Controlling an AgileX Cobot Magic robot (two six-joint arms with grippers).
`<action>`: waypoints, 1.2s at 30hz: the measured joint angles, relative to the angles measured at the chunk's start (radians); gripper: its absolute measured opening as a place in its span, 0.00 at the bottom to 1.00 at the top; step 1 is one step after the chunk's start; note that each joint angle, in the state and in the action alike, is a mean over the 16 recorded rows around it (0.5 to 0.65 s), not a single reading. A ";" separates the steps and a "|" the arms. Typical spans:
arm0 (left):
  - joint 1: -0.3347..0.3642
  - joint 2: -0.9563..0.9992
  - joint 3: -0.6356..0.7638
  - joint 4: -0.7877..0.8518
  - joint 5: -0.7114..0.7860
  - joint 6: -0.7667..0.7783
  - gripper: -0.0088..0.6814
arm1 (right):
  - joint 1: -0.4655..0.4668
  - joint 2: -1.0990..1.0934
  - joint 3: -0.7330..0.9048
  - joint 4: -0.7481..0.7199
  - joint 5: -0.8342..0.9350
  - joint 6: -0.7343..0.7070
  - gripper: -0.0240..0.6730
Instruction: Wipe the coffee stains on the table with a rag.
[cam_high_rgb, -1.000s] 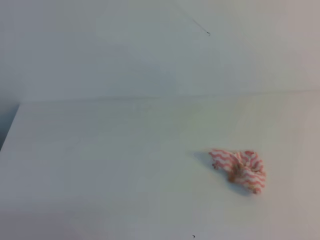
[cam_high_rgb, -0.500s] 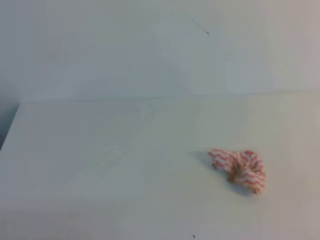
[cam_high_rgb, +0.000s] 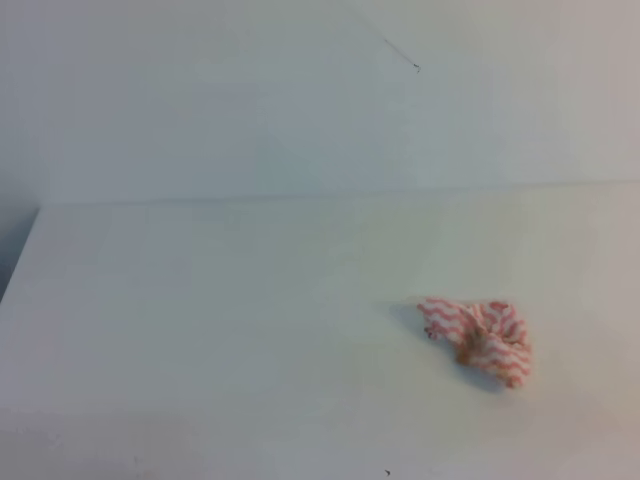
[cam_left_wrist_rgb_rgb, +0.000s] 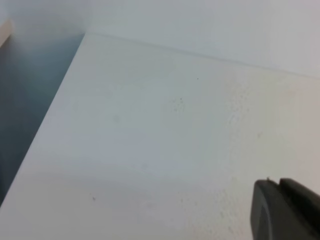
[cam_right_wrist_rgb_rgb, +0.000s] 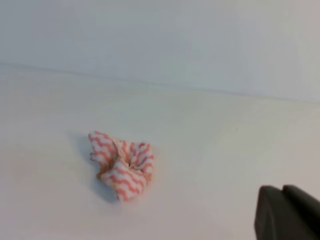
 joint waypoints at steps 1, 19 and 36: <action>0.000 0.000 0.000 0.000 0.000 0.000 0.01 | 0.000 0.000 0.002 0.000 -0.003 0.001 0.03; 0.000 0.000 0.000 0.000 0.000 0.000 0.01 | -0.046 -0.009 0.050 0.043 -0.013 0.002 0.03; 0.000 0.000 0.000 0.000 0.000 0.000 0.01 | -0.434 -0.147 0.255 0.191 -0.141 0.011 0.03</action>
